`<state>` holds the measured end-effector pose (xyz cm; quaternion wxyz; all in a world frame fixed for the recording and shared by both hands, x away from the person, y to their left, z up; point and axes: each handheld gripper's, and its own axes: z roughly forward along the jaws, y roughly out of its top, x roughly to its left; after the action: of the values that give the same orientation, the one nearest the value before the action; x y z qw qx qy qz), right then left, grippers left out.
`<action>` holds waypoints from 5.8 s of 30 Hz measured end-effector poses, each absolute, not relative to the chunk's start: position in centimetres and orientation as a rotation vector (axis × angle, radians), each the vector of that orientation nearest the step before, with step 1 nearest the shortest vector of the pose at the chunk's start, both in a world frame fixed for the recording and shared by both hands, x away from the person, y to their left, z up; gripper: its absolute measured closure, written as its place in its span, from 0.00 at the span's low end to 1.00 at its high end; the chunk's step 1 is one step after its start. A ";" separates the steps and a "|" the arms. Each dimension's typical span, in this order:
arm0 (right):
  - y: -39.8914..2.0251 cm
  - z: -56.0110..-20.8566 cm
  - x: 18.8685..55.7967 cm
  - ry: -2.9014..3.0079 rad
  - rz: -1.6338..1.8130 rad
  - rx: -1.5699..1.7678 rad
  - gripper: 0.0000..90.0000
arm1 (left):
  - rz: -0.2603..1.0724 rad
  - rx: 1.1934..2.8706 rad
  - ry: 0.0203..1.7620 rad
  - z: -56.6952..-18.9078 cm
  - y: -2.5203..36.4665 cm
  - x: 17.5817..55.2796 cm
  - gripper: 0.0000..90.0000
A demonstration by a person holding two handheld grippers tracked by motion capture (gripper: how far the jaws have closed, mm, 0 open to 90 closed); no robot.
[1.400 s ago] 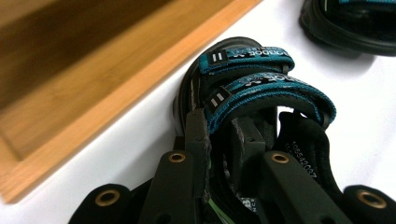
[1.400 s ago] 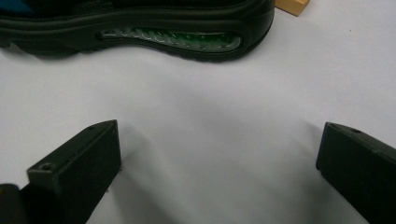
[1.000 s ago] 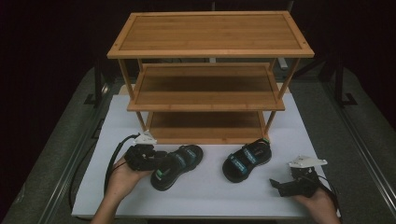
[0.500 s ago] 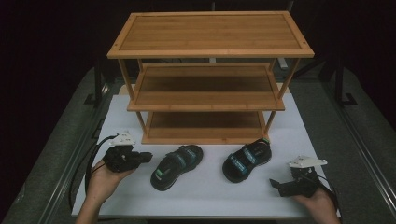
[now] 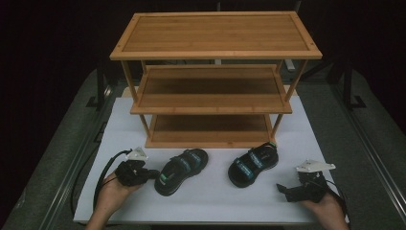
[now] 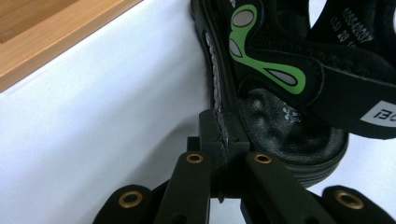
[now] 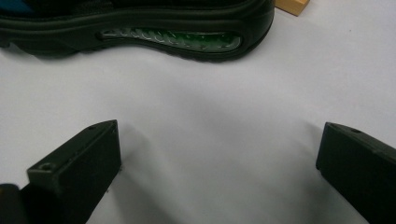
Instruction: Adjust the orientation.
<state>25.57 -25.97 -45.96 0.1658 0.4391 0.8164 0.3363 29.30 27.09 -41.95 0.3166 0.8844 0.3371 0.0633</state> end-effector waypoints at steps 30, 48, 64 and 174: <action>-26.0 -46.0 25.6 2.325 0.957 1.252 0.00 | 0.078 2.347 0.761 -42.1 24.5 26.6 1.00; -26.2 -45.6 25.7 2.335 0.970 1.261 0.05 | 0.285 2.340 0.962 -43.3 29.1 27.6 0.24; -25.7 -41.2 26.7 2.444 1.066 1.006 0.17 | 0.388 2.256 1.015 -44.8 30.7 27.2 0.00; -15.0 -38.1 33.9 2.749 0.999 0.670 0.90 | 0.382 2.212 0.971 -45.3 31.4 27.0 0.00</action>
<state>33.85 -15.05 -38.14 0.0702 0.2228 0.9139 0.3320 26.95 31.41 -45.26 0.3407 0.8503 0.3733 0.1469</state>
